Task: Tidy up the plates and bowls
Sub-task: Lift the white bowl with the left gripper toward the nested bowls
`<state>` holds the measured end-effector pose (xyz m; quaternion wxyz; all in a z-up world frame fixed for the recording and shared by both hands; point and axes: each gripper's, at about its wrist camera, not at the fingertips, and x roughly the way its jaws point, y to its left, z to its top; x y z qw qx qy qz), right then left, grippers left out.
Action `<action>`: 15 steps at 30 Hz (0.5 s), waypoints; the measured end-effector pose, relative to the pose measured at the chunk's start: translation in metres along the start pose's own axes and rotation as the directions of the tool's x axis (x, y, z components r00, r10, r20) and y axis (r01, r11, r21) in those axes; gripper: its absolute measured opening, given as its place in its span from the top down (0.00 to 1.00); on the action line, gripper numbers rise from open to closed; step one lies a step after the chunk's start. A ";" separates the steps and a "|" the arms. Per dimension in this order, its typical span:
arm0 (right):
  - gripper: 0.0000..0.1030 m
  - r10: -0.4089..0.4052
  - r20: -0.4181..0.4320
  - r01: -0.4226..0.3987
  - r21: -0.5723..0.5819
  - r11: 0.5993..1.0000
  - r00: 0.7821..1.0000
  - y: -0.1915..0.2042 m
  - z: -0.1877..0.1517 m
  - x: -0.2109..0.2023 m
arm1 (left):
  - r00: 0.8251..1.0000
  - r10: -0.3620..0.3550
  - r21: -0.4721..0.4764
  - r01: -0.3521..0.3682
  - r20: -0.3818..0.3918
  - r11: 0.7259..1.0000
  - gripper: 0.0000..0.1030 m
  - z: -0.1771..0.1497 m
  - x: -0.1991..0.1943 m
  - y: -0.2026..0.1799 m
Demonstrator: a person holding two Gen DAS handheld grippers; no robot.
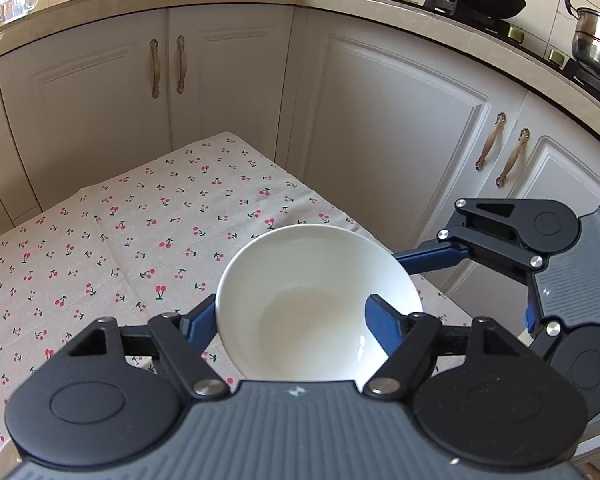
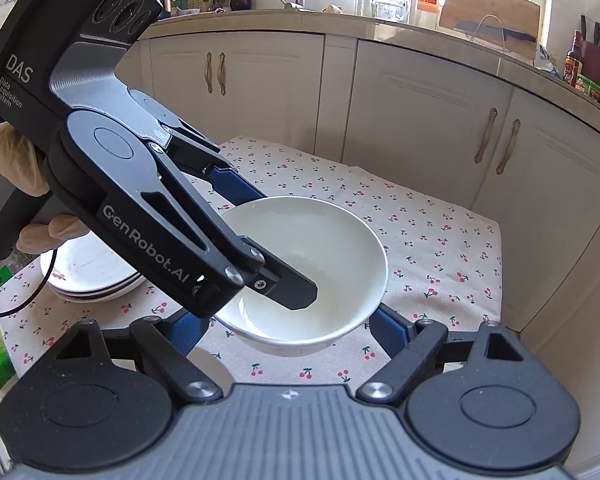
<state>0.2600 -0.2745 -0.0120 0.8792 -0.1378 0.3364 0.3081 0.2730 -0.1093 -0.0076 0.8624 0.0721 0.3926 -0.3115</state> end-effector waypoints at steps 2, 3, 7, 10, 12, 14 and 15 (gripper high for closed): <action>0.13 -0.003 0.002 0.003 -0.003 1.000 1.000 0.007 -0.002 -0.008 | 1.000 0.000 0.004 0.000 0.001 1.000 0.25 -0.004 -0.007 -0.007; 0.13 -0.004 0.000 0.004 -0.005 1.000 1.000 0.010 -0.003 -0.011 | 1.000 0.001 0.005 -0.001 0.002 1.000 0.24 -0.006 -0.010 -0.010; 0.13 -0.006 0.003 0.006 -0.012 1.000 1.000 0.023 -0.007 -0.026 | 1.000 0.008 0.011 -0.008 -0.004 1.000 0.24 -0.016 -0.022 -0.022; 0.13 -0.008 0.004 0.008 -0.019 1.000 1.000 0.032 -0.012 -0.036 | 1.000 0.000 0.009 0.000 0.002 1.000 0.24 -0.024 -0.032 -0.028; 0.13 -0.010 0.009 0.010 -0.021 1.000 1.000 0.038 -0.015 -0.042 | 1.000 -0.003 0.006 0.003 0.004 1.000 0.24 -0.029 -0.036 -0.032; 0.13 -0.010 0.008 0.010 -0.020 1.000 1.000 0.044 -0.018 -0.048 | 1.000 -0.008 0.009 0.008 0.003 1.000 0.24 -0.035 -0.040 -0.036; 0.13 -0.010 0.006 0.010 -0.020 1.000 1.000 0.047 -0.020 -0.049 | 1.000 -0.010 0.007 0.010 0.002 1.000 0.24 -0.038 -0.041 -0.038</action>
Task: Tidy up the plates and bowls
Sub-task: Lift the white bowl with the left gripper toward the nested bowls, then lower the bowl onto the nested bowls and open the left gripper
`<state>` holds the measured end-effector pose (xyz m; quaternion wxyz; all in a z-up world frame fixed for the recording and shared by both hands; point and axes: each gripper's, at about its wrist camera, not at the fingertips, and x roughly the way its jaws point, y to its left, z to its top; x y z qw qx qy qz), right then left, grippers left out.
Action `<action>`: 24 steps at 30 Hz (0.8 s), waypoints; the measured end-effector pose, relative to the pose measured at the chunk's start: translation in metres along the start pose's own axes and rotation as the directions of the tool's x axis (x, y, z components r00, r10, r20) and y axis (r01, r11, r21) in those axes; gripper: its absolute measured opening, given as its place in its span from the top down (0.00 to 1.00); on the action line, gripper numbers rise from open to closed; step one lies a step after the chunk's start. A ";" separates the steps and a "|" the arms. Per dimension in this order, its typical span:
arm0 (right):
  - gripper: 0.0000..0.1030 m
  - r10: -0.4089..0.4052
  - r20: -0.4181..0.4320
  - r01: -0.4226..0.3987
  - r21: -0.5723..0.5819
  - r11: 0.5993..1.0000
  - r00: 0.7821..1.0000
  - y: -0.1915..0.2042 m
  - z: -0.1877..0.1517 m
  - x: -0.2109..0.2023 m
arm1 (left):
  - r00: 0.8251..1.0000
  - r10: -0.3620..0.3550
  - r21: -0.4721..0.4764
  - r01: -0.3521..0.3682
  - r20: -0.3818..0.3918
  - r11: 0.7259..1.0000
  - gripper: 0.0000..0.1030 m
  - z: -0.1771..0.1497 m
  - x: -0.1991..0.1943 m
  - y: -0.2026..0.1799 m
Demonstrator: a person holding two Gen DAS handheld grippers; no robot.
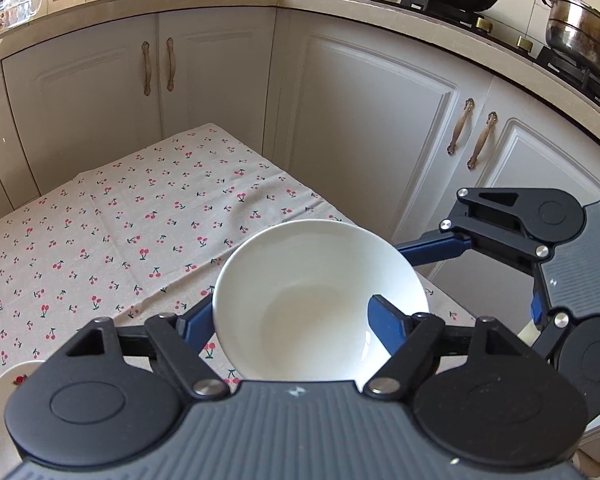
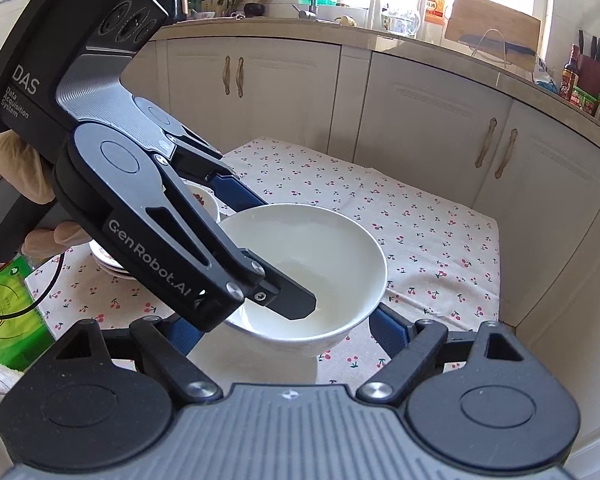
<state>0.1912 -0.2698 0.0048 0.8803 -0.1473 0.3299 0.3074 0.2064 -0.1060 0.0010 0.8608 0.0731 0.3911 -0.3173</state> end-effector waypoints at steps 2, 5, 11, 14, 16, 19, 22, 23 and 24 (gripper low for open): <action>0.13 -0.002 -0.008 0.002 -0.002 1.000 1.000 0.005 -0.004 -0.003 | 1.000 -0.004 0.002 0.004 -0.002 1.000 0.24 -0.005 -0.001 -0.003; 0.13 -0.003 -0.017 0.003 0.001 1.000 1.000 0.011 -0.011 -0.004 | 1.000 -0.009 -0.002 0.009 -0.002 1.000 0.23 -0.012 -0.002 -0.007; 0.13 0.014 -0.032 -0.013 0.026 1.000 0.999 0.016 -0.022 -0.004 | 0.999 -0.040 -0.030 0.039 -0.012 0.999 0.22 -0.024 0.001 -0.007; 0.13 0.026 -0.046 -0.025 0.037 0.999 0.999 0.017 -0.027 -0.001 | 0.998 -0.053 -0.038 0.052 -0.016 0.998 0.21 -0.029 0.003 -0.007; 0.13 0.035 -0.057 -0.032 0.049 0.998 0.998 0.017 -0.030 0.002 | 0.999 -0.049 -0.030 0.048 -0.021 0.998 0.21 -0.032 0.004 -0.009; 0.13 0.034 -0.069 -0.031 0.051 0.998 0.997 0.019 -0.033 0.006 | 0.998 -0.050 -0.032 0.049 -0.025 0.998 0.21 -0.034 0.006 -0.009; 0.13 0.038 -0.070 -0.034 0.057 0.998 0.997 0.019 -0.033 0.006 | 0.998 -0.057 -0.030 0.056 -0.030 0.998 0.20 -0.035 0.007 -0.009; 0.13 0.042 -0.070 -0.038 0.062 0.997 0.997 0.018 -0.034 0.006 | 0.998 -0.060 -0.029 0.060 -0.032 0.998 0.20 -0.035 0.007 -0.009; 0.13 0.045 -0.071 -0.040 0.065 0.997 0.996 0.018 -0.035 0.006 | 0.997 -0.064 -0.030 0.063 -0.034 0.998 0.20 -0.035 0.007 -0.008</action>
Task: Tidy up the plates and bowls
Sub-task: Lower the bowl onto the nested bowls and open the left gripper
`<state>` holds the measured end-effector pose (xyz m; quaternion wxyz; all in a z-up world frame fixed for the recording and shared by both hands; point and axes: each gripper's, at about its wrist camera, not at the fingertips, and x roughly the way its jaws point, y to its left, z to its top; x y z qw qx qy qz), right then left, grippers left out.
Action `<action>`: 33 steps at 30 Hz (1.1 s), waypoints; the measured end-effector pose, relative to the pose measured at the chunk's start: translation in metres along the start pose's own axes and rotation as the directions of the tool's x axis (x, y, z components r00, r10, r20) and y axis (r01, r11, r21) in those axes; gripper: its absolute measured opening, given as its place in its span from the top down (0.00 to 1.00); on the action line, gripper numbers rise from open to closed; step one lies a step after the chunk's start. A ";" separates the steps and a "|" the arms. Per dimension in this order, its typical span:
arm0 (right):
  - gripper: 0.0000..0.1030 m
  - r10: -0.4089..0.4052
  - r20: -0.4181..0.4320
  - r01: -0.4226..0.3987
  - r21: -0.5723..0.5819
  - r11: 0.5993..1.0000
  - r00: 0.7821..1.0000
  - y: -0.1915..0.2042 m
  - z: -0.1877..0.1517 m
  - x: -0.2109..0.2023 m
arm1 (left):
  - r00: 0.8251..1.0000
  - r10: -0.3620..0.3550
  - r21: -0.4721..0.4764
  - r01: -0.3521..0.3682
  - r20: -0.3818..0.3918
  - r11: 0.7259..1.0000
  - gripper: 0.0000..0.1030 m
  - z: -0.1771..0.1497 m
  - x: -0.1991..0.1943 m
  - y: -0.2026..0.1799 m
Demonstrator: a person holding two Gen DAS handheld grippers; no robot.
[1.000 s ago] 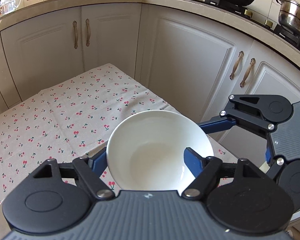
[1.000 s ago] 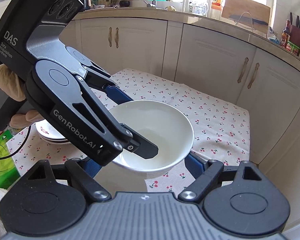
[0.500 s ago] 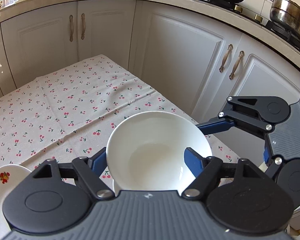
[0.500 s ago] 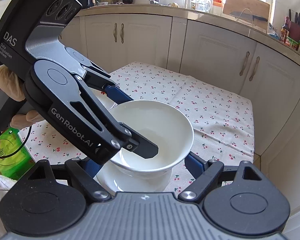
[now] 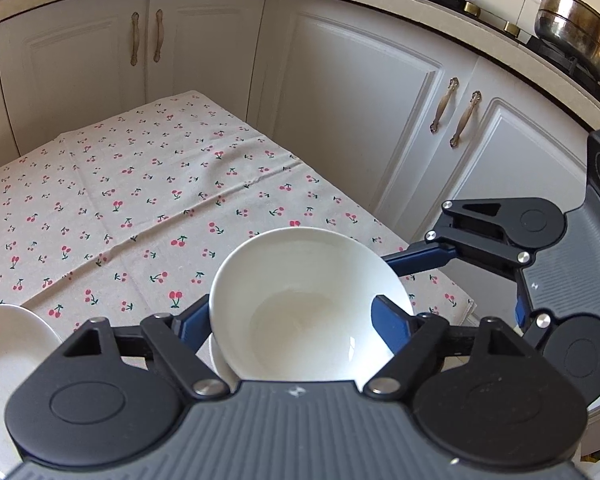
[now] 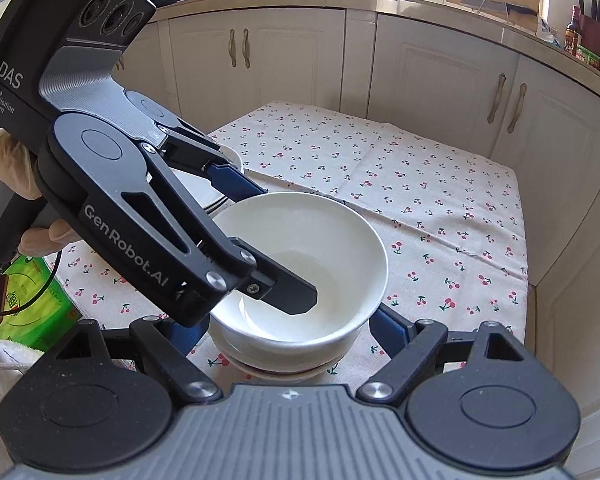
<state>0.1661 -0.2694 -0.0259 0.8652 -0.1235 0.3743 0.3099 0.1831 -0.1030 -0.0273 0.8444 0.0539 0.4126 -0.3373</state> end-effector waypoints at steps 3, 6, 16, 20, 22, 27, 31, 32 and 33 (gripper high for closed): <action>0.13 0.000 -0.005 0.000 0.001 1.000 1.000 0.001 -0.001 -0.001 | 1.000 0.001 0.004 -0.001 -0.003 1.000 0.20 -0.001 0.001 0.000; 0.13 -0.002 -0.008 0.002 0.001 1.000 1.000 0.002 -0.001 -0.001 | 1.000 0.004 0.008 -0.004 -0.007 1.000 0.20 -0.002 0.003 -0.001; 0.13 0.002 -0.023 -0.001 0.005 1.000 1.000 0.002 -0.002 0.005 | 1.000 -0.007 -0.003 0.007 -0.015 1.000 0.20 -0.003 0.006 0.003; 0.13 0.002 -0.024 -0.002 0.005 1.000 1.000 0.003 -0.002 0.005 | 1.000 -0.009 -0.009 0.009 -0.015 1.000 0.20 -0.004 0.007 0.004; 0.13 0.004 -0.025 -0.004 0.009 1.000 1.000 0.003 -0.002 0.006 | 1.000 -0.011 -0.007 0.011 -0.015 1.000 0.19 -0.005 0.008 0.005; 0.00 0.014 -0.010 -0.014 0.011 1.000 1.000 0.004 -0.005 0.008 | 1.000 -0.018 0.015 0.018 -0.010 1.000 0.13 -0.008 0.006 0.005; 0.00 0.016 0.012 -0.016 0.004 1.000 1.000 0.004 -0.005 0.002 | 1.000 -0.010 0.017 0.010 0.016 1.000 0.07 -0.012 -0.002 0.011; 0.00 0.014 0.008 -0.014 0.003 1.000 1.000 0.003 -0.006 0.002 | 1.000 -0.007 0.019 0.006 0.025 1.000 0.06 -0.014 -0.005 0.014; 0.00 0.010 0.001 -0.010 0.002 1.000 1.000 0.003 -0.008 0.002 | 0.999 -0.003 0.021 0.002 0.033 1.000 0.06 -0.016 -0.008 0.016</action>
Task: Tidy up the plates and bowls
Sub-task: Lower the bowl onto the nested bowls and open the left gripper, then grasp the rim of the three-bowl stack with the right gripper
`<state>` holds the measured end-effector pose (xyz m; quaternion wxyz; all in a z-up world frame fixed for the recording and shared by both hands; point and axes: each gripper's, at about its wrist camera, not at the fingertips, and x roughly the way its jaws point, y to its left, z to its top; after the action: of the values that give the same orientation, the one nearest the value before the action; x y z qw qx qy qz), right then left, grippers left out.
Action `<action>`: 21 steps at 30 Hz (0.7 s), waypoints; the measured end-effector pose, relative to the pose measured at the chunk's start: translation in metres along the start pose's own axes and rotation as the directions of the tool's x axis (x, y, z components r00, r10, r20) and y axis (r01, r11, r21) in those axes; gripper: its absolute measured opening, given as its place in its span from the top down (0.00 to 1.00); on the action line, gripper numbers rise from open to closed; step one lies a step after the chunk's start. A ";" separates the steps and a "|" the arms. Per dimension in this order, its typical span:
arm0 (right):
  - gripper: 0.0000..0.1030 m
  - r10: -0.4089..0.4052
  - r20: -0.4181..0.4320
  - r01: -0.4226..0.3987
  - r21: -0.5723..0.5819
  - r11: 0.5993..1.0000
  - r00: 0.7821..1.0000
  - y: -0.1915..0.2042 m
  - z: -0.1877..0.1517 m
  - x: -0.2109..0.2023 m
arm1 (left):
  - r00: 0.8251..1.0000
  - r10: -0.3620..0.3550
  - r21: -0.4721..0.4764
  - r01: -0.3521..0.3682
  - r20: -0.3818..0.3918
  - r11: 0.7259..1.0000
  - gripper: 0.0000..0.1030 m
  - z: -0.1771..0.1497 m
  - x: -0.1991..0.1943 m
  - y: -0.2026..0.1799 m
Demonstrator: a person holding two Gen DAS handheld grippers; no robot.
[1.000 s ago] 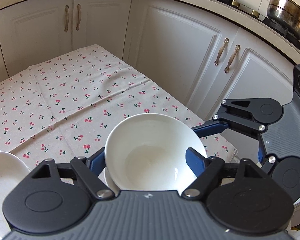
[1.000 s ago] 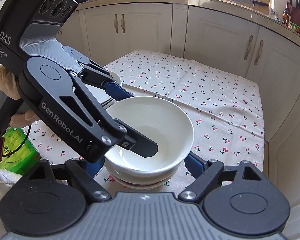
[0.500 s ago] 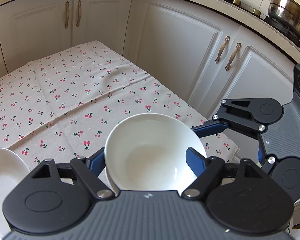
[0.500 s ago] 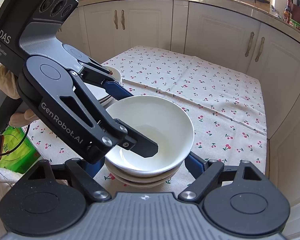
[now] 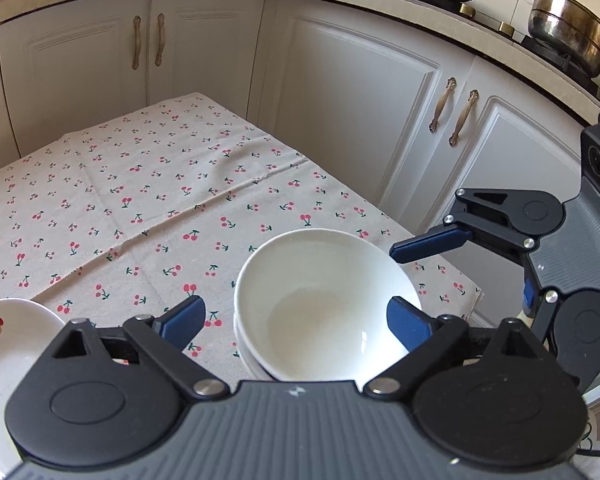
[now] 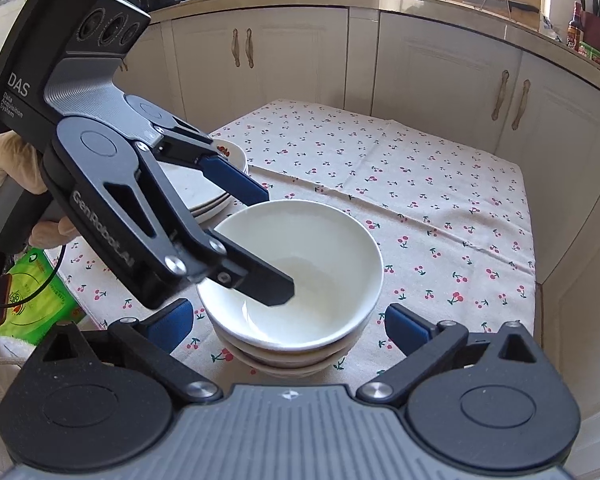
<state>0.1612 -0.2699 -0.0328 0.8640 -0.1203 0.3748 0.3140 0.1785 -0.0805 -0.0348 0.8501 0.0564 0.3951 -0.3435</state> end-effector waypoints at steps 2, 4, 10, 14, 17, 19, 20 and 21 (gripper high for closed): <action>0.00 -0.008 -0.009 0.008 -0.002 1.000 1.000 0.000 -0.003 0.000 | 1.000 0.003 0.008 -0.003 0.016 1.000 0.06 -0.005 -0.007 0.004; 0.00 -0.012 -0.012 0.012 -0.008 1.000 1.000 0.000 -0.007 0.000 | 1.000 0.000 0.021 -0.001 0.025 1.000 0.05 -0.011 -0.015 0.007; 0.00 -0.028 -0.033 0.027 -0.037 0.999 0.999 0.003 -0.019 0.005 | 0.999 0.003 0.132 -0.008 0.038 0.991 0.03 -0.037 -0.032 0.008; 0.00 -0.019 -0.060 0.015 -0.055 0.998 0.998 0.004 -0.027 0.016 | 0.999 0.031 0.210 -0.028 -0.014 0.977 0.03 -0.057 -0.020 0.003; 0.00 -0.029 -0.070 0.023 -0.082 0.996 0.997 0.005 -0.030 0.026 | 0.999 0.037 0.249 -0.028 -0.031 0.968 0.03 -0.064 -0.005 0.001; 0.00 -0.032 -0.079 0.024 -0.097 0.995 0.996 0.004 -0.032 0.033 | 0.998 0.026 0.261 -0.012 -0.052 0.965 0.03 -0.062 0.005 -0.001; 0.00 -0.032 -0.082 0.024 -0.102 0.995 0.996 0.003 -0.032 0.036 | 0.998 0.013 0.276 0.004 -0.060 0.961 0.03 -0.061 0.010 -0.002; 0.00 -0.028 -0.088 0.018 -0.109 0.994 0.996 0.002 -0.032 0.039 | 0.998 0.008 0.288 0.011 -0.063 0.957 0.03 -0.060 0.014 -0.002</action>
<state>0.1617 -0.2646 -0.0826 0.8421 -0.1853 0.3941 0.3182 0.1453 -0.0675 -0.0852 0.8196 0.1904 0.3676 -0.3961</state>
